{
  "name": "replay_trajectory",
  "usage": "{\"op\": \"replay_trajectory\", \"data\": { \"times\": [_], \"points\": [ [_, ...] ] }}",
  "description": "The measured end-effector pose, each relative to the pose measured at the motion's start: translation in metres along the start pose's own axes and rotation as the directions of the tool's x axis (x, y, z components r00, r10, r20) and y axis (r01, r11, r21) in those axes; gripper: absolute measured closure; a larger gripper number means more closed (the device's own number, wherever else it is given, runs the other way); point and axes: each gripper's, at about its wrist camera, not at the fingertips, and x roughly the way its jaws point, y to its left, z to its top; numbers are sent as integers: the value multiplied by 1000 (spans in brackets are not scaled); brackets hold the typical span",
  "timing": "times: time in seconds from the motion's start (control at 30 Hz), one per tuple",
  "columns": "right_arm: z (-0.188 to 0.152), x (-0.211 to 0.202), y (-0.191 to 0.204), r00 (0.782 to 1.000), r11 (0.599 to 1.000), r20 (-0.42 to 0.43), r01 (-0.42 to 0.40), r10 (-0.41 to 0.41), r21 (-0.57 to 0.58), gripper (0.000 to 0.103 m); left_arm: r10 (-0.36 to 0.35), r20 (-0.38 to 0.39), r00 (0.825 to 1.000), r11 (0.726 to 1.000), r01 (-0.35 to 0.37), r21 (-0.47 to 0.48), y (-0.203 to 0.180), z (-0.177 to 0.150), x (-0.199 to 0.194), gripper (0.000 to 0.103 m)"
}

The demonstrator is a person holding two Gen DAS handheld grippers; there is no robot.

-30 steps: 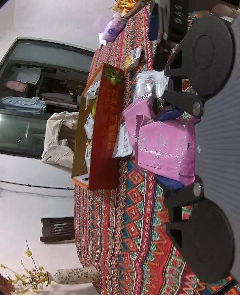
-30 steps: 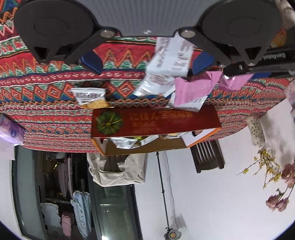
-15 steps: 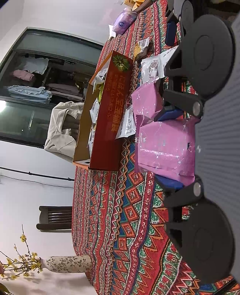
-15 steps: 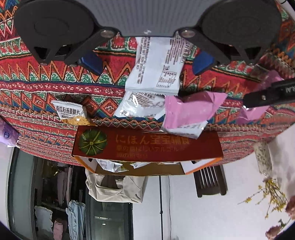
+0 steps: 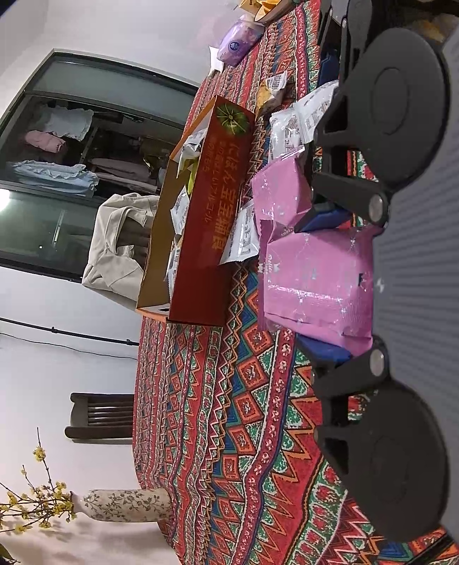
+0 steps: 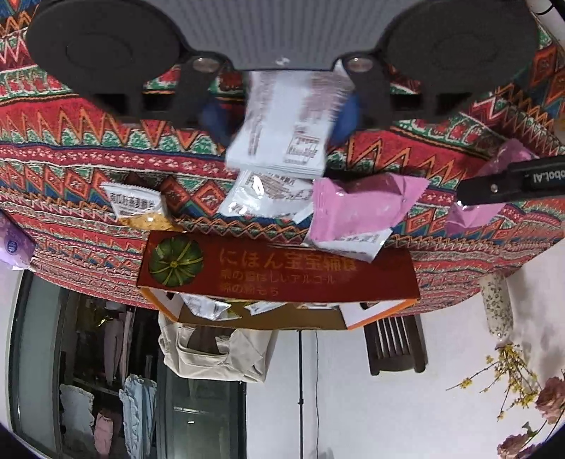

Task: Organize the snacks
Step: 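Carry both packets over the orange box and open both tools to drop them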

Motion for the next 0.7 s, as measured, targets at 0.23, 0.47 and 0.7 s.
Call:
{"op": "replay_trajectory", "data": {
  "times": [0.23,0.47,0.7],
  "points": [
    [2,-11,-11,998,1000,55,-12,11,24,62,-1,8,1000,1000,1,7,-4,5,-2,40],
    [12,-24,-21,991,999,130,-20,15,31,63,-8,39,999,1000,7,22,-14,21,-5,40],
    [31,-29,-29,980,1000,199,-21,17,17,63,-24,84,996,999,20,43,-28,47,-2,40]
  ]
}}
